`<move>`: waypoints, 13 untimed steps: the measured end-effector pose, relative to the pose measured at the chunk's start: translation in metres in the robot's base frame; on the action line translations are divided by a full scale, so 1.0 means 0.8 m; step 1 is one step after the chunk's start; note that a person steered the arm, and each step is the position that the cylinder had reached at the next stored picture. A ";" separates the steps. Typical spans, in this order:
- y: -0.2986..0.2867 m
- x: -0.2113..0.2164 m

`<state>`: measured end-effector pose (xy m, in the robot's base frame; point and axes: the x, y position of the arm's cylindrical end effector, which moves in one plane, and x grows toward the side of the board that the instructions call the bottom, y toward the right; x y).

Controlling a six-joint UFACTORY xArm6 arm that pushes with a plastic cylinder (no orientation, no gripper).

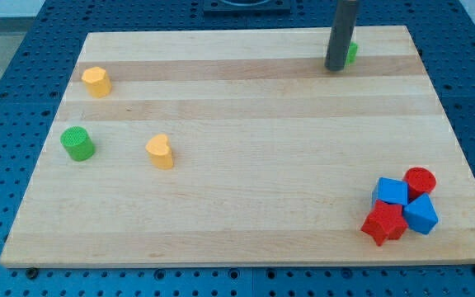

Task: Place the green circle at the top left side of the yellow heart

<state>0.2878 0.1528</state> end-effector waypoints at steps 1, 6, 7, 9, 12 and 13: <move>0.008 -0.010; -0.082 0.164; -0.152 0.234; -0.433 0.338; -0.519 0.248; -0.441 0.198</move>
<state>0.4459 -0.2003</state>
